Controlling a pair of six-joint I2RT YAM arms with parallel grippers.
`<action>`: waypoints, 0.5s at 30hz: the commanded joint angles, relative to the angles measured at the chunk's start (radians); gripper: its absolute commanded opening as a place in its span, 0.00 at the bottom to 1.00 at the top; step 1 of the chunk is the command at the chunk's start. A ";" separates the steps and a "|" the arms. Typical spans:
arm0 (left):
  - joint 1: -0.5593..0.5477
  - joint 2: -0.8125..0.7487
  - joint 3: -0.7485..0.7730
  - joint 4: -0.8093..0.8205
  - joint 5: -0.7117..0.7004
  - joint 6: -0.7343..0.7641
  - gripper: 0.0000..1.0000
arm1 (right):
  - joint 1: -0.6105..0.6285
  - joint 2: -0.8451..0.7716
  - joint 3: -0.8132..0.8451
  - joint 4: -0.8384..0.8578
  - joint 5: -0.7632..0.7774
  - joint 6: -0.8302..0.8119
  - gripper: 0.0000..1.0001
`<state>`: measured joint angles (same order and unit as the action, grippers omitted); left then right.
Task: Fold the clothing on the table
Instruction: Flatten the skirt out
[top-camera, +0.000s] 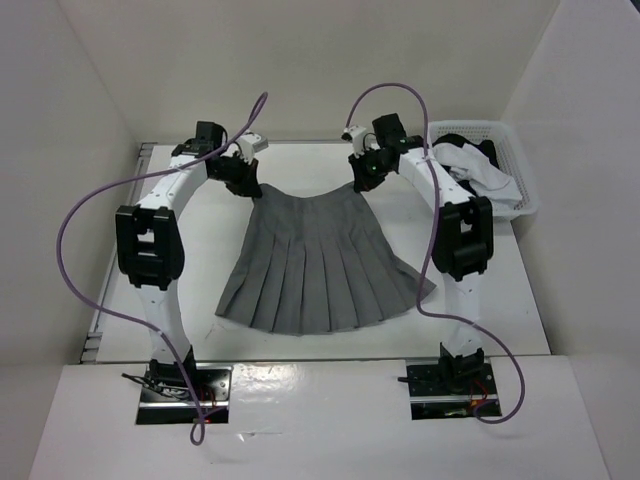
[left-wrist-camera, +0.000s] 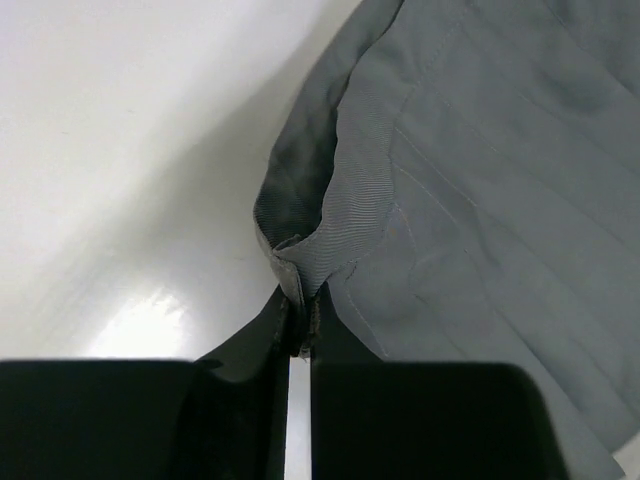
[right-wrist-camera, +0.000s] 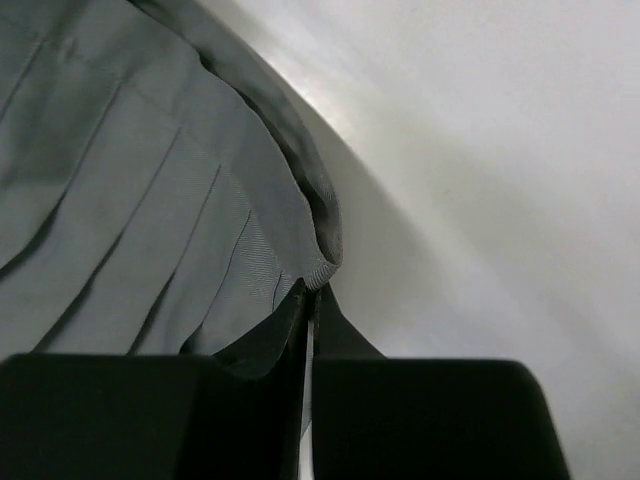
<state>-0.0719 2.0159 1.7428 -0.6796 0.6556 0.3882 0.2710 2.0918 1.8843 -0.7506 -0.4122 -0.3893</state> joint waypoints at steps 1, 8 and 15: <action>0.001 0.059 0.078 0.084 -0.057 -0.027 0.09 | -0.006 0.065 0.125 0.089 0.073 0.021 0.00; 0.001 0.104 0.149 0.192 -0.222 -0.138 0.90 | -0.006 0.137 0.240 0.192 0.277 0.221 0.90; 0.066 -0.067 0.169 0.203 -0.466 -0.279 1.00 | -0.006 -0.013 0.207 0.237 0.565 0.308 0.99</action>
<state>-0.0536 2.0964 1.8732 -0.5072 0.3290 0.1955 0.2703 2.2112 2.1036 -0.5926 -0.0120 -0.1448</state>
